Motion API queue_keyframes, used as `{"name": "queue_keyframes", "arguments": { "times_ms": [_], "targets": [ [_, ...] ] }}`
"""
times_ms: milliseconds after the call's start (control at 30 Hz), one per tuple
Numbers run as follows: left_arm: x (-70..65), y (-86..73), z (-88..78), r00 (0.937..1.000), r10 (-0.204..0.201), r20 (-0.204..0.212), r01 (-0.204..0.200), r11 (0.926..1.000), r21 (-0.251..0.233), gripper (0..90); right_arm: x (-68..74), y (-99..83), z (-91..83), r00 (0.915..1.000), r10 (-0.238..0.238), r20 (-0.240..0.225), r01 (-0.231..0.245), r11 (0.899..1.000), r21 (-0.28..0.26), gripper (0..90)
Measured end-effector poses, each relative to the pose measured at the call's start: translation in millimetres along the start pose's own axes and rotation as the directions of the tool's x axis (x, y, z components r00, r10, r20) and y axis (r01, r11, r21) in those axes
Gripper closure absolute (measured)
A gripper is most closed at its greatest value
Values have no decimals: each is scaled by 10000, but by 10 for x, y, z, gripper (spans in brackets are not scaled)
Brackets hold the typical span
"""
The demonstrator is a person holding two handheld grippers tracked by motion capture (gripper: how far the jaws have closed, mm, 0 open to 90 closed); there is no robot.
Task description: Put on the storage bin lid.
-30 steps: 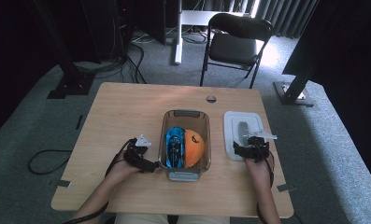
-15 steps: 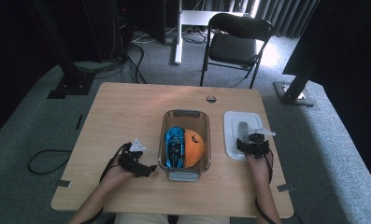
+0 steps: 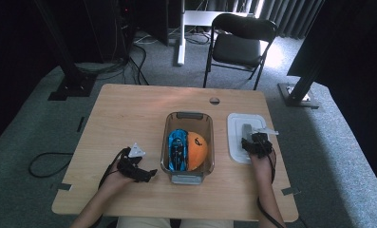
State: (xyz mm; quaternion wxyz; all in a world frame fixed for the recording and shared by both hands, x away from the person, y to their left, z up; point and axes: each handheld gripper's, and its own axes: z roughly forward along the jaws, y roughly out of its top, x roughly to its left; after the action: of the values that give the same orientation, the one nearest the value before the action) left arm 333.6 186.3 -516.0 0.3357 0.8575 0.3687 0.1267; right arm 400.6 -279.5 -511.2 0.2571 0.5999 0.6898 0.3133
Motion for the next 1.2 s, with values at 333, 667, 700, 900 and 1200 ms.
{"name": "queue_keyframes", "arguments": {
  "times_ms": [333, 667, 700, 900, 1200],
  "targets": [
    [33, 105, 47, 9999, -70, -128, 67, 9997, -223, 27, -6, 5, -38, 10000, -70, -38, 71, 9999, 128, 670],
    [-28, 240, 151, 9997, 162, -200, -167, 9995, -263, 27, -24, 37, -264, 9993, 302, -210, -312, 9985, -454, 673],
    [-43, 257, 161, 9997, 183, -155, -187, 9994, -281, 27, -16, 49, -308, 9993, 318, -195, -327, 9981, -517, 673],
    [-105, 321, 187, 9992, 401, -49, -402, 9989, -247, 26, 39, 126, -525, 9994, 140, -317, -162, 9974, -699, 673],
    [-155, 355, 195, 9972, 694, -278, -698, 9974, -153, 27, 215, 289, -873, 9979, -310, -573, 241, 9929, -1164, 673]
  ]
}}
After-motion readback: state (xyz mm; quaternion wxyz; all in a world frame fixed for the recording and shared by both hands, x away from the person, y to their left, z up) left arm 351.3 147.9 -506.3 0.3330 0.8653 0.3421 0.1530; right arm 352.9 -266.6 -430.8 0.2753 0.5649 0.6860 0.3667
